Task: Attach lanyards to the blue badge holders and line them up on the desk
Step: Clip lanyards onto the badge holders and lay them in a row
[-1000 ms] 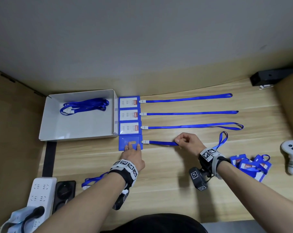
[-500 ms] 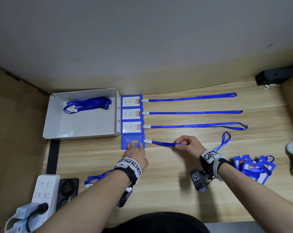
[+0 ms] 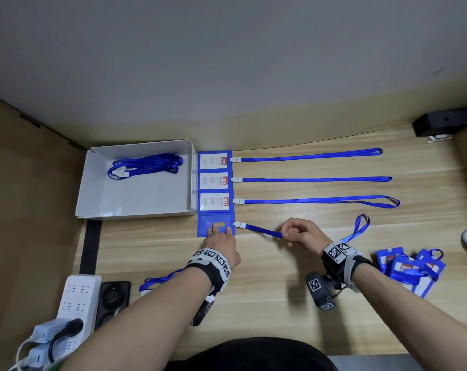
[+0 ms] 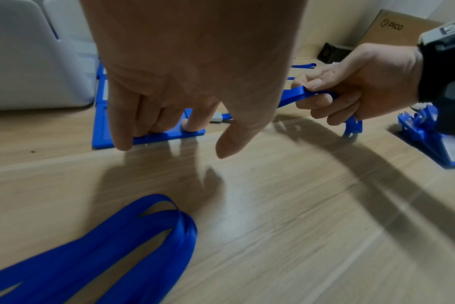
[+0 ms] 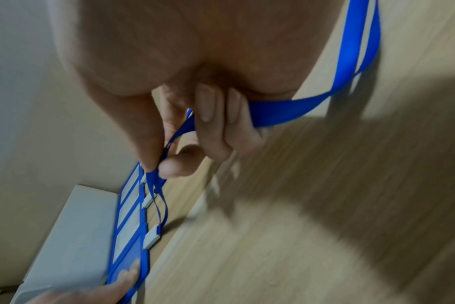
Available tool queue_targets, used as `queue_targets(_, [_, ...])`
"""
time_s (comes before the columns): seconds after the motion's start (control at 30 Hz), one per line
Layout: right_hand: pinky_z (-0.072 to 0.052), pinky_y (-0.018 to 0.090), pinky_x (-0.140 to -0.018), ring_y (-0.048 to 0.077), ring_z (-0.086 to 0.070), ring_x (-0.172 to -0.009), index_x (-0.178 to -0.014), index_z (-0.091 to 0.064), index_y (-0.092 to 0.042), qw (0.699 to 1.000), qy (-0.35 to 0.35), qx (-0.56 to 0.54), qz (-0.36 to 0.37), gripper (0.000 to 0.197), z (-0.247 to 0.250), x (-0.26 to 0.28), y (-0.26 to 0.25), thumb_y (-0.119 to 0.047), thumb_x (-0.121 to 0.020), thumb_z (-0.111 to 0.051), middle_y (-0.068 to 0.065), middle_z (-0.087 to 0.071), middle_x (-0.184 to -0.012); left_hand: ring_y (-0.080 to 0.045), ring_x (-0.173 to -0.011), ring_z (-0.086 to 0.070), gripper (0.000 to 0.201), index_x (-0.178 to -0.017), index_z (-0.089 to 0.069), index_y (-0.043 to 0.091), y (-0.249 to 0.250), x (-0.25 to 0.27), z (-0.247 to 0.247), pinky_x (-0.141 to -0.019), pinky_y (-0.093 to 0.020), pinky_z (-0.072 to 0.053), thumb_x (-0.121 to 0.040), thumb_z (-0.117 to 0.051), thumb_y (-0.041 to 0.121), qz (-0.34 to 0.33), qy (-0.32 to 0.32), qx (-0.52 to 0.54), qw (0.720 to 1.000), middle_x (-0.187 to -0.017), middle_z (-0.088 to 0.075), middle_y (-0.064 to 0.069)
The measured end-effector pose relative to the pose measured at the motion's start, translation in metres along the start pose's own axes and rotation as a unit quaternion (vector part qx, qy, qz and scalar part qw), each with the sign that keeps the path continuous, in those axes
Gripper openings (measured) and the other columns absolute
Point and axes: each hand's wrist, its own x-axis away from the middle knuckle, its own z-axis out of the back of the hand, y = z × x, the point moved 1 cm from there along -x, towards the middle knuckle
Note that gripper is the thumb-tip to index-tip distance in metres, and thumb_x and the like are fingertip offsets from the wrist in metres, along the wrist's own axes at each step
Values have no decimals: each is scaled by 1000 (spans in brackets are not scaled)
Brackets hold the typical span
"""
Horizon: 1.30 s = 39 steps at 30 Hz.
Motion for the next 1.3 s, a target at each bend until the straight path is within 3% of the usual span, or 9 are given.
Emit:
queue_targets(0.13, [-29,11,-44,4,-40,-44,-77,-57,-11,998,-26,21,-51,20,-2,1,1,-2,-95,-57,6,-60,-60,-38,-150,-1,74,-157,-4,11,-1,-1,0,-119,-43,-19,-97,-44,27,5,-13,10,1000,-161,2,-25])
queue_targets(0.4, [-26,13,-39,3,-32,-38,-77,-56,-9,997,-21,37,-63,28,1,5,1,-18,-103,-49,8,-55,-62,-39,-150,-2,77,-157,-2,12,-1,1,0,-119,-43,-21,-95,-46,26,4,-23,8,1000,-161,3,-26])
queue_targets(0.53, [-29,13,-45,4,-34,-41,-81,-65,-2,998,0,57,-39,36,3,4,3,-21,-104,-45,4,-56,-58,-39,-150,-2,78,-157,-2,11,-2,2,1,-118,-43,-22,-95,-48,25,-2,-19,-2,1000,-161,0,-27])
queue_targets(0.63, [-33,16,-54,4,-37,-47,-77,-62,0,997,18,69,-19,36,4,2,5,-21,-103,-48,0,-54,-52,-39,-150,-3,79,-157,-2,10,-1,3,2,-118,-43,-22,-95,-49,24,-7,-18,-10,1000,-160,-2,-27])
queue_targets(0.77, [-37,9,-57,2,-46,-50,-98,-72,-10,997,67,35,-7,20,5,-4,13,-14,-101,-52,1,-54,-50,-39,-150,-1,79,-157,-1,10,-1,4,2,-119,-42,-21,-95,-49,23,-5,-22,-14,1000,-161,1,-27])
queue_targets(0.97, [-41,16,-69,5,-56,-60,-97,-65,4,996,84,31,-8,16,4,-9,20,-6,-99,-53,1,-61,-57,-38,-150,-1,79,-157,0,10,-2,7,5,-119,-42,-19,-96,-48,22,-7,-23,-21,999,-161,0,-26])
queue_targets(1.07, [-41,16,-72,2,-58,-62,-95,-60,5,997,65,45,-5,16,1,-7,16,-3,-101,-47,4,-63,-65,-38,-150,-1,79,-157,0,9,-1,7,6,-119,-42,-20,-96,-48,23,-11,-26,-23,999,-161,-1,-26])
queue_targets(1.17, [-43,9,-60,-5,-56,-53,-101,-56,9,998,49,50,-1,17,-3,-4,11,0,-103,-41,13,-64,-78,-38,-150,-1,78,-156,1,9,-1,8,7,-119,-42,-21,-96,-47,23,-12,-27,-29,999,-161,-2,-25])
queue_targets(1.3, [-40,9,-51,-3,-54,-51,-101,-54,6,998,54,36,-10,17,-3,-6,13,-4,-104,-41,13,-67,-85,-38,-150,0,78,-156,1,8,-1,10,8,-119,-42,-20,-97,-47,23,-14,-30,-32,999,-161,-3,-25])
